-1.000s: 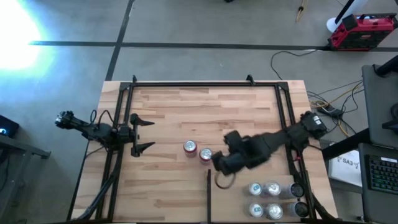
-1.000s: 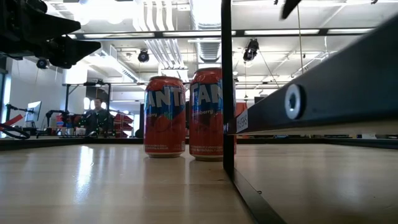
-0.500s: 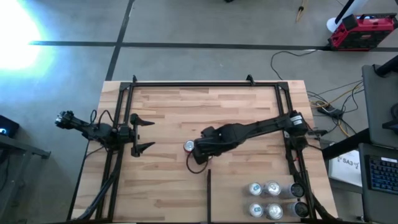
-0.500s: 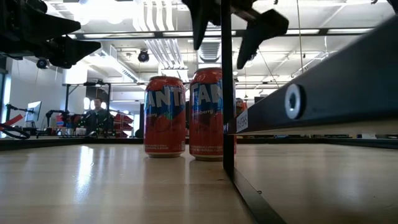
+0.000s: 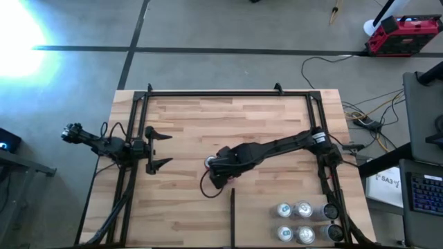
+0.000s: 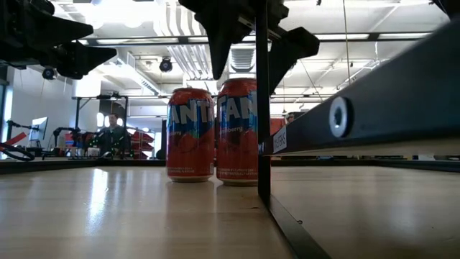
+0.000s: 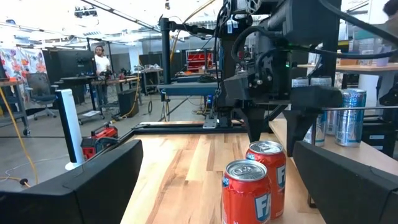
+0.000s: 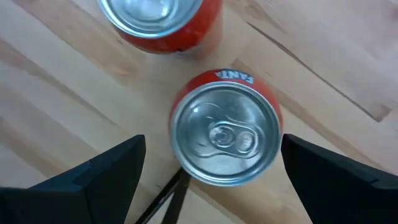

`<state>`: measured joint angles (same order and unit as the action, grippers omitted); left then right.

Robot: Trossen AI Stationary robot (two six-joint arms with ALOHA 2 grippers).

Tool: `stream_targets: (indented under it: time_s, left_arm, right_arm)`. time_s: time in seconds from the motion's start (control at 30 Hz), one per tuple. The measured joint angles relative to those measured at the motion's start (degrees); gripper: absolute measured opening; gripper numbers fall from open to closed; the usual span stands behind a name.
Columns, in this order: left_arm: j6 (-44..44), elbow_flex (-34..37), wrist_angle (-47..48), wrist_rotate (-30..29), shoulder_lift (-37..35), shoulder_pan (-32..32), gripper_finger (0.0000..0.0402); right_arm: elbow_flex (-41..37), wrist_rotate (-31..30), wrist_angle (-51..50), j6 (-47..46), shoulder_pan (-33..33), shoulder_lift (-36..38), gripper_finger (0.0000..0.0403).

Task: Place canned beverage on shelf
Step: Put the bottom orange soda can on the shelf

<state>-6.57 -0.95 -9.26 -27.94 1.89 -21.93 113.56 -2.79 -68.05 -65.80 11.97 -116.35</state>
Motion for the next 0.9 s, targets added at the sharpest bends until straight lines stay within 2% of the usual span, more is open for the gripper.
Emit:
stream_targets:
  time_s: [0.6,0.9]
  left_arm:
    - [0.0,0.0,0.0,0.0,0.0,0.0,0.04]
    - [0.0,0.0,0.0,0.0,0.0,0.0,0.04]
  right_arm:
    - [0.1,0.3,-0.1,-5.4,-0.8,-4.5,0.0356]
    - [0.1,0.1,-0.4,-12.0,-1.0,-4.6,0.029]
